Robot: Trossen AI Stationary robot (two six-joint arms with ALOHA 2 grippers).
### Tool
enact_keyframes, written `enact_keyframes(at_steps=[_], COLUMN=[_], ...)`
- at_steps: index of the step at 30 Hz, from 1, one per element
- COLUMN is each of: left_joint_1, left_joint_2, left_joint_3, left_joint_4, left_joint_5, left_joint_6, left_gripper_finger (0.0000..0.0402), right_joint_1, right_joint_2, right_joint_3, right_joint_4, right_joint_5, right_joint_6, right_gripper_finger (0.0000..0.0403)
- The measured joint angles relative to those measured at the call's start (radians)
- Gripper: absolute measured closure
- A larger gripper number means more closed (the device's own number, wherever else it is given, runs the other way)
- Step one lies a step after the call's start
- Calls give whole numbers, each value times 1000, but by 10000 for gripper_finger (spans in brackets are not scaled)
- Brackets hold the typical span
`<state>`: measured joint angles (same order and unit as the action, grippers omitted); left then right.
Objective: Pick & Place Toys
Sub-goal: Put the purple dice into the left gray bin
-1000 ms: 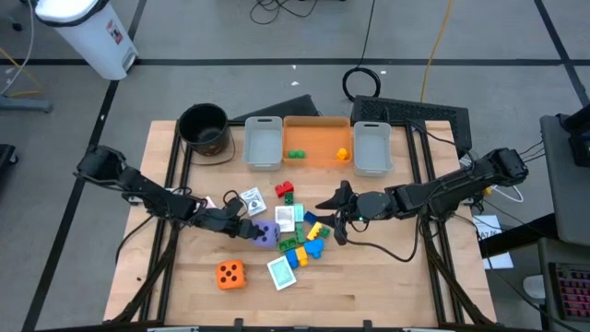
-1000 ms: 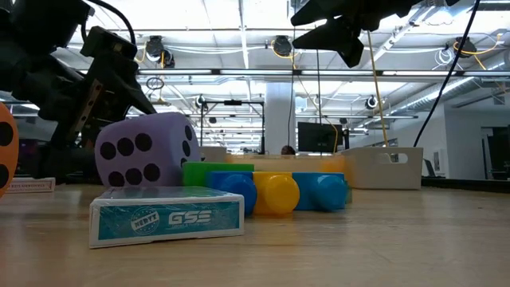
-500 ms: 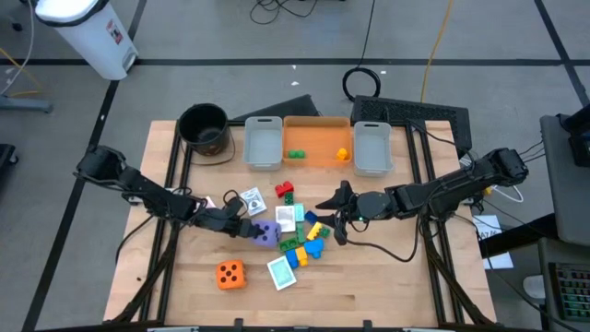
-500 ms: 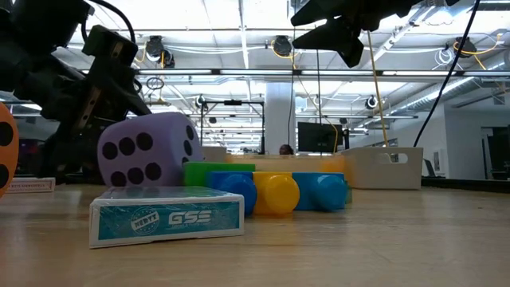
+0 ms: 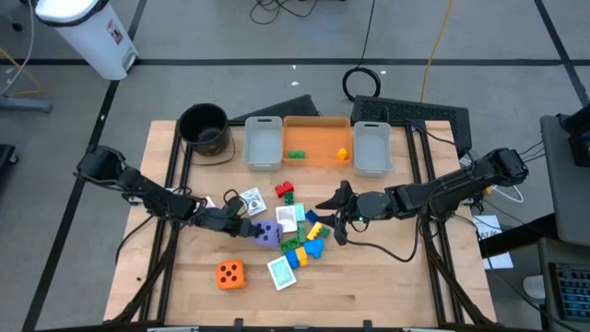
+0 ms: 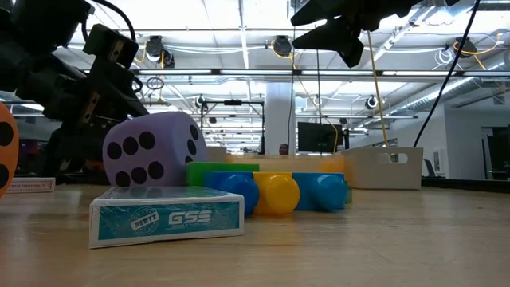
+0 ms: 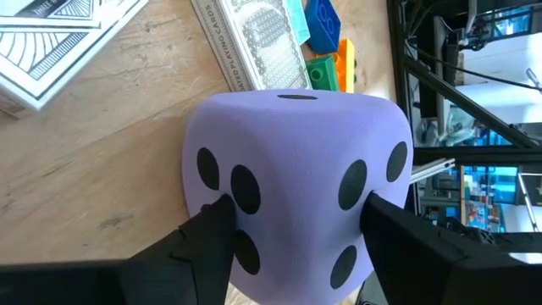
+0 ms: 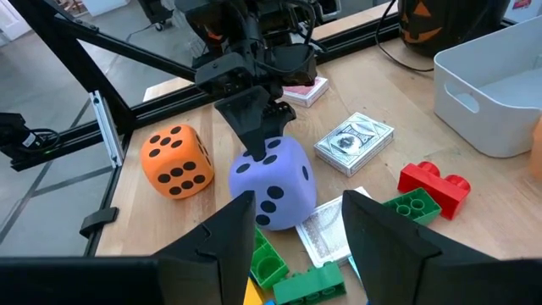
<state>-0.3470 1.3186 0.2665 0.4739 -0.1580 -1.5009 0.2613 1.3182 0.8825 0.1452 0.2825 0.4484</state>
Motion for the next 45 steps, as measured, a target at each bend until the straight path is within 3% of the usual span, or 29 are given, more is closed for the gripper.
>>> enact_keyframes(at_steps=[28, 37, 45], left_joint_1=[67, 160, 206], left_joint_2=[-5, -5, -5], left_joint_3=[-2, -1, -1], left_joint_4=[204, 300, 301], left_joint_5=[68, 135, 143], left_joint_6=[72, 134, 158], left_gripper_finger=[173, 239, 248], right_joint_1=[0, 0, 0], right_joint_2=[0, 0, 0], right_joint_3=[0, 0, 0], right_joint_4=[0, -1, -2], right_joint_5=[-1, -1, -1], right_joint_6=[-29, -50, -50], right_gripper_finger=[236, 236, 236])
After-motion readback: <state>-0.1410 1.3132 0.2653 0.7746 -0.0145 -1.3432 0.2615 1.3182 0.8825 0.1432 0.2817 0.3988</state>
